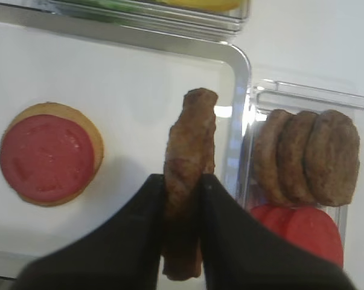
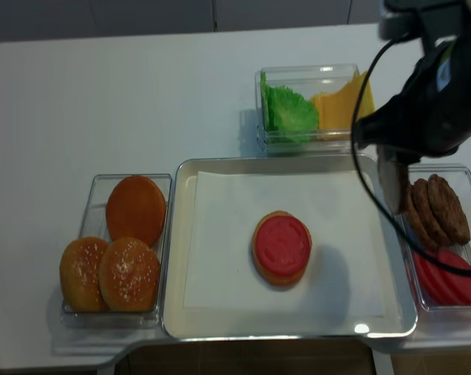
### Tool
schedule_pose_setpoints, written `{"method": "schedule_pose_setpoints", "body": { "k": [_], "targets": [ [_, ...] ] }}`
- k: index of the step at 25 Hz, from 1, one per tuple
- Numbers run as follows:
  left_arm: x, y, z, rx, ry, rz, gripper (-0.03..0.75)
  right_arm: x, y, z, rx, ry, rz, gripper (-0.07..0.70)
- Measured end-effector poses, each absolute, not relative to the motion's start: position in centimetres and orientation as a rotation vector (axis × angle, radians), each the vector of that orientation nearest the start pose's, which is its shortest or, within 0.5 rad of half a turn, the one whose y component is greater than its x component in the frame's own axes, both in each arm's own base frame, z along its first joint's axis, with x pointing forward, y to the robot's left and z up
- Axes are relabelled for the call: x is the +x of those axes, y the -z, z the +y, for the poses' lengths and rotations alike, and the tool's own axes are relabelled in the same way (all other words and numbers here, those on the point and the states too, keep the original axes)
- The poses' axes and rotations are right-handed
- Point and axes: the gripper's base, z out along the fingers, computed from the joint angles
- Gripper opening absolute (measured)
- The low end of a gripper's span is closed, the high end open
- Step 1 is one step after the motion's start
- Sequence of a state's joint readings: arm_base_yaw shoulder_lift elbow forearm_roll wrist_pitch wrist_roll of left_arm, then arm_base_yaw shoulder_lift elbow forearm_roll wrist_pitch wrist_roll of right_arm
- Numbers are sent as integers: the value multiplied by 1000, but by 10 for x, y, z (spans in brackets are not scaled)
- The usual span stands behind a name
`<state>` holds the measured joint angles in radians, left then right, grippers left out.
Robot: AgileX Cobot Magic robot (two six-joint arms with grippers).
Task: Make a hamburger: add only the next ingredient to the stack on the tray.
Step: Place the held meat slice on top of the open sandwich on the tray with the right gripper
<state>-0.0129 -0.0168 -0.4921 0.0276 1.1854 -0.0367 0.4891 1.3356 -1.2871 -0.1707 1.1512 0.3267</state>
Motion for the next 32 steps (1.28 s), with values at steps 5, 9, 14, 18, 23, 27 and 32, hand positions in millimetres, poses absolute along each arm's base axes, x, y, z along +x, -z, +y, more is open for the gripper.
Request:
{"method": "schedule_pose_setpoints", "body": {
  "k": [5,9,14,18,23,27,32],
  "targets": [
    [-12,-265,2,-29,-5,2160,349,230,-352,142,-380,-46,2621,132],
    [-12,-265,2,-29,-5,2160,349,234,-337,164,-452,-4,2638,132],
    [-12,-265,2,-29,-5,2160,349,241,-326,192,-524,26,2631,132],
    [-12,-265,2,-29,-5,2160,349,245,-316,215,-594,36,2629,132],
    [-12,-265,2,-29,-5,2160,349,243,-298,235,-652,118,2650,132],
    [-12,-265,2,-29,-5,2160,349,243,-288,240,-688,187,2667,132],
    [-12,-265,2,-29,-5,2160,349,245,-287,240,-689,220,2653,132]
  ]
}}
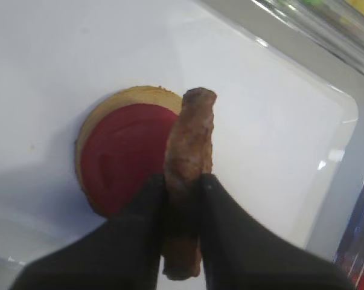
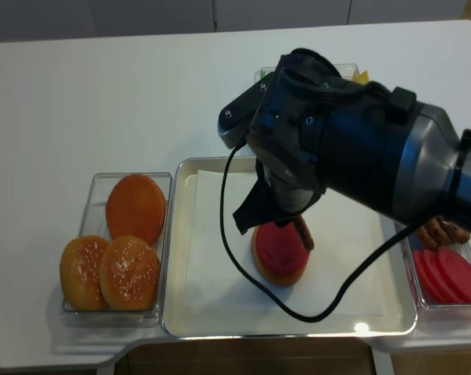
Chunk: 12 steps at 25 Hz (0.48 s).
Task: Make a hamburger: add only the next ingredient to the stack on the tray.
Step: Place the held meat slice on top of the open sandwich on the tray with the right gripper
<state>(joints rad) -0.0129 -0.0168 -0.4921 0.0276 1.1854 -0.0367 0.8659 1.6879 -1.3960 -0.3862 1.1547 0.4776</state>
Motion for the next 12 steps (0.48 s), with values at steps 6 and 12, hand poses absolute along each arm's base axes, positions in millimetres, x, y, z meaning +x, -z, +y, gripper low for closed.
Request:
{"method": "schedule_pose_setpoints", "body": {
  "k": [6,12],
  "targets": [
    [-12,-265,2,-29,-5,2160,349,248,-288,238,-687,266,2619,132],
    [-12,-265,2,-29,-5,2160,349,251,-279,241,-695,281,2640,132]
  ]
}}
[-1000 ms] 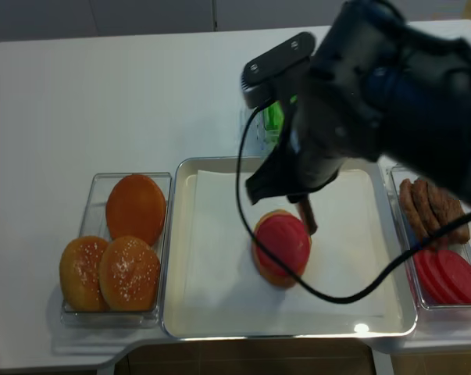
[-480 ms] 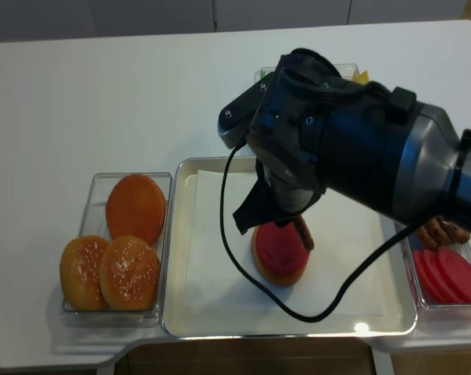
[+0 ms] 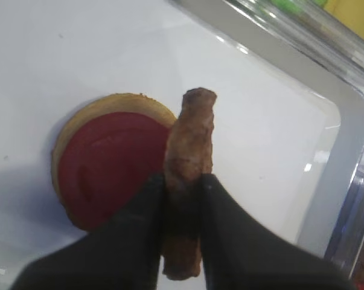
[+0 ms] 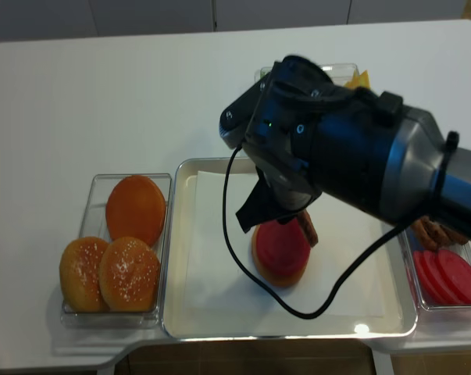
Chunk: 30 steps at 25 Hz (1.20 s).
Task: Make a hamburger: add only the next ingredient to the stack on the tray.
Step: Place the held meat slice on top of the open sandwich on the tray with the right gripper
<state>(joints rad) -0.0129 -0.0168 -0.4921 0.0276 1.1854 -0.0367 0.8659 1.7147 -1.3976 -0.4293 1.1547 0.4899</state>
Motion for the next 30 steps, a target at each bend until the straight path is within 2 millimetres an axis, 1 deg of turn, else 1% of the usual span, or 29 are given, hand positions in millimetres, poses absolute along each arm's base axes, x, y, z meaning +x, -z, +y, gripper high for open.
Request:
{"method": "schedule_pose_setpoints", "body": {
  "k": [3,30],
  "targets": [
    [-12,-265,2,-29,-5,2160,349,251,-276,243,-698,283,2650,132],
    [-12,-265,2,-29,-5,2160,349,251,-275,245,-690,241,2652,135]
  ]
}}
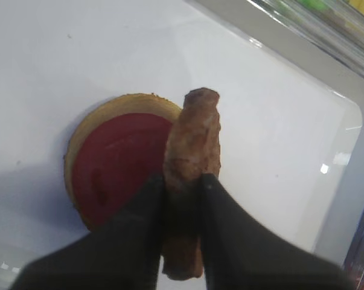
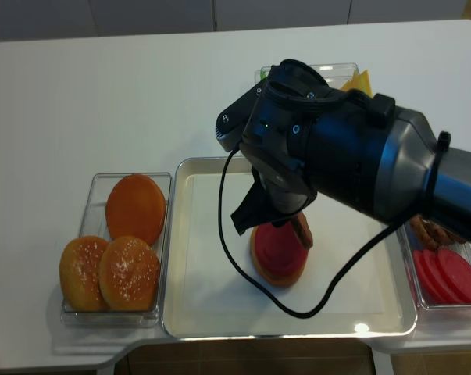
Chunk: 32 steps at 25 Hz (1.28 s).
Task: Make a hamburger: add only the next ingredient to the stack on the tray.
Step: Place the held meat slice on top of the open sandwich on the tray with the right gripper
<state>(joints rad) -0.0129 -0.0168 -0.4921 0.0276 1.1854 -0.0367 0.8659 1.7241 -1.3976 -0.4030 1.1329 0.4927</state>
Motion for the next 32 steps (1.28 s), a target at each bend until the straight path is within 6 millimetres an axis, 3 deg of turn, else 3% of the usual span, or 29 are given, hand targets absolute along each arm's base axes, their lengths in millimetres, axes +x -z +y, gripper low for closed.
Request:
{"method": "schedule_pose_setpoints", "body": {
  "k": [14,22,32],
  "targets": [
    [-12,-265,2,-29,-5,2160,349,249,-274,247,-678,201,2676,160],
    [-12,-265,2,-29,-5,2160,349,248,-274,248,-674,186,2687,243],
    [-12,-265,2,-29,-5,2160,349,247,-273,249,-666,160,2706,258]
  ]
}}
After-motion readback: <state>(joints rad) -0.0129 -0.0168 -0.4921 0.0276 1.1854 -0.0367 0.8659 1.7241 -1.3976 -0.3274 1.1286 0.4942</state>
